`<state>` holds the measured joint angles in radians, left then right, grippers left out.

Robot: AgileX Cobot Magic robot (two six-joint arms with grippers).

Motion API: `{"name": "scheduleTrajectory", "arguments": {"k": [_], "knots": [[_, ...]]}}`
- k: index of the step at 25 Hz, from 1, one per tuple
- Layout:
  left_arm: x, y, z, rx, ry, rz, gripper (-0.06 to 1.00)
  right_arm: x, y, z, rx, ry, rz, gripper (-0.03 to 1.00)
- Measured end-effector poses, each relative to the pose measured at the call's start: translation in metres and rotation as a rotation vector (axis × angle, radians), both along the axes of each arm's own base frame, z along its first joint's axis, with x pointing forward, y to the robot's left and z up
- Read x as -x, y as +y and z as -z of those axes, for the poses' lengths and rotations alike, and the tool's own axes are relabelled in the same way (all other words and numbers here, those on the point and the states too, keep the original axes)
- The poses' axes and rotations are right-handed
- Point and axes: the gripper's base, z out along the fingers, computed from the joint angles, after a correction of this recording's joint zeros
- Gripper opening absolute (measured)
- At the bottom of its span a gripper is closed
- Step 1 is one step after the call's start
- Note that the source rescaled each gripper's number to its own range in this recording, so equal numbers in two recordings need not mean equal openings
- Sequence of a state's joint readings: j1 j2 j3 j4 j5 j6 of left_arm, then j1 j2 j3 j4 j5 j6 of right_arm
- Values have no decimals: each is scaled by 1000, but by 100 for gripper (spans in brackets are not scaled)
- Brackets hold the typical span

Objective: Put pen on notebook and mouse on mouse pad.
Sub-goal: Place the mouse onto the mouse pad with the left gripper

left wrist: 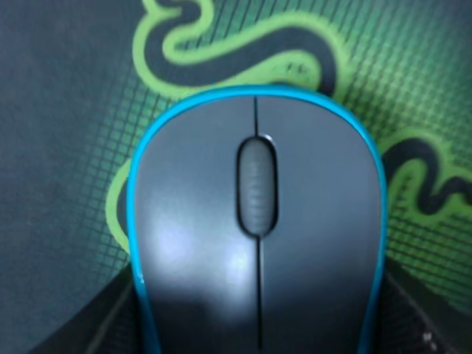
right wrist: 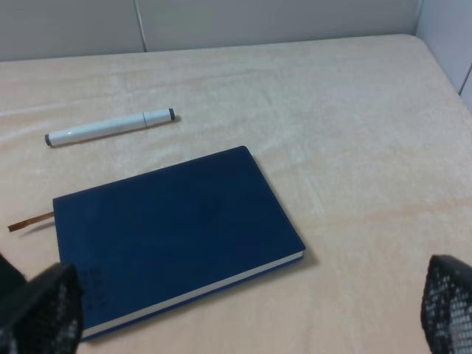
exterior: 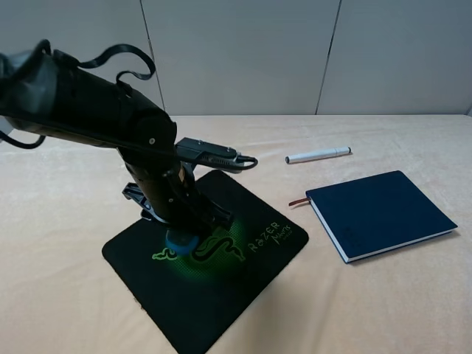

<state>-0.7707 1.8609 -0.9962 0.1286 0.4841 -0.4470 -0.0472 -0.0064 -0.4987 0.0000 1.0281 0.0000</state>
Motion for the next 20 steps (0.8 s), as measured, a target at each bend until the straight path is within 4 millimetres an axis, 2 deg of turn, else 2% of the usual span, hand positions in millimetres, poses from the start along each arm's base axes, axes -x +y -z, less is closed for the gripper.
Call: {"name": "scheduleTrajectory", "arguments": {"k": [4, 11, 12, 14, 16, 18, 20], "knots": [[0, 0, 9, -20, 19, 0, 0, 0, 0, 0, 0, 0, 0, 100], [-1, 0, 10, -18, 16, 0, 2, 0, 0, 0, 0, 0, 0, 100], [-1, 0, 9, -16, 15, 0, 10, 0, 0, 0, 0, 0, 0, 100], [-1, -1, 9, -5, 7, -1, 44, 0, 0, 0, 0, 0, 0, 100], [-2, -2, 9, -2, 4, -1, 70, 0, 0, 0, 0, 0, 0, 100], [-2, -2, 9, -2, 4, -1, 83, 0, 0, 0, 0, 0, 0, 100], [-2, -2, 9, -2, 4, -1, 87, 0, 0, 0, 0, 0, 0, 100]]}}
